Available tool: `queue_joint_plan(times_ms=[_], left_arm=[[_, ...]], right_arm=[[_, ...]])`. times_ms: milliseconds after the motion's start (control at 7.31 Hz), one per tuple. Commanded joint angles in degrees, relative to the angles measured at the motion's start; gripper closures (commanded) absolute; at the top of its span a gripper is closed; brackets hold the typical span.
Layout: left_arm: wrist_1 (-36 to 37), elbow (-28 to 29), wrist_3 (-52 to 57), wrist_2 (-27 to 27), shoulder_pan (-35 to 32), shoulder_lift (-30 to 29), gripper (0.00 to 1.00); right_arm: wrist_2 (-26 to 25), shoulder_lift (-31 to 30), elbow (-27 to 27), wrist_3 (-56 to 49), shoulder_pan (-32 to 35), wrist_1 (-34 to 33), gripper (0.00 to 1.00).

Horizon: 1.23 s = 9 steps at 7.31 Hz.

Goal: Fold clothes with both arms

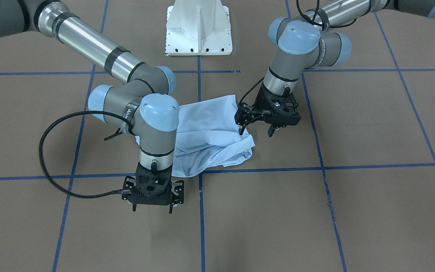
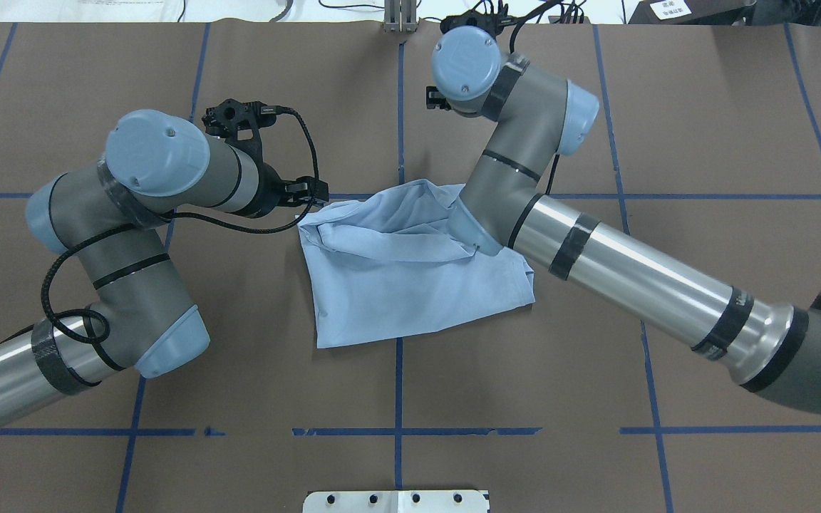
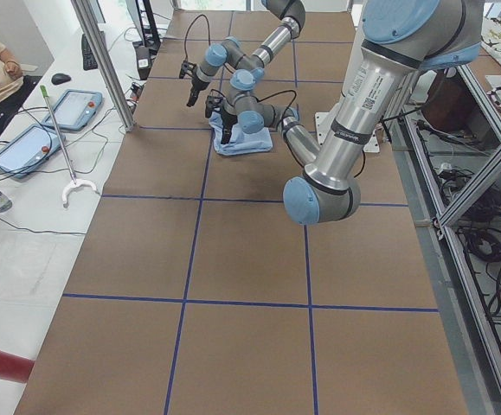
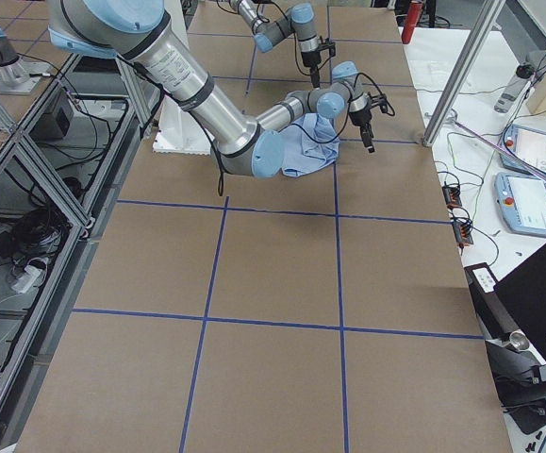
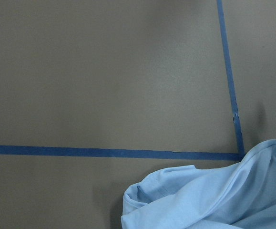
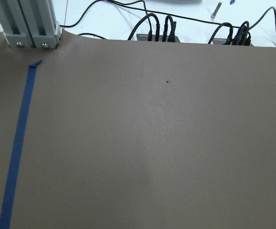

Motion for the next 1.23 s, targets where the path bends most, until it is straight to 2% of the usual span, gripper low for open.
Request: queue_joint_plan(times_ms=[0,137,410,547,1094], left_arm=[[0.23,1.13,-0.12,0.71,2.97,0.06,0.0],[0.14,1.22,-1.08,0.97,3.6,0.06,0.0],[-0.12,1.74,-4.07,0.89,3.52,-0.2,0.9],[-0.13,2.01,-4.07,0.98,3.26,-0.12,1.0],[-0.39,4.55,-3.99,0.89,0.02,-0.64,1.0]], right_arm=[[9.12,0.75,0.02,-2.6,3.58,-0.01,0.0],[9.12,0.67,0.2,-2.43,3.41,-0.01,0.0],[9.12,0.4,0.46,-2.42,3.41,-0.01,0.0],[9.12,0.4,0.46,-2.25,3.32,0.07,0.0],[8.95,-0.03,0.46,-2.69,3.14,0.07,0.0]])
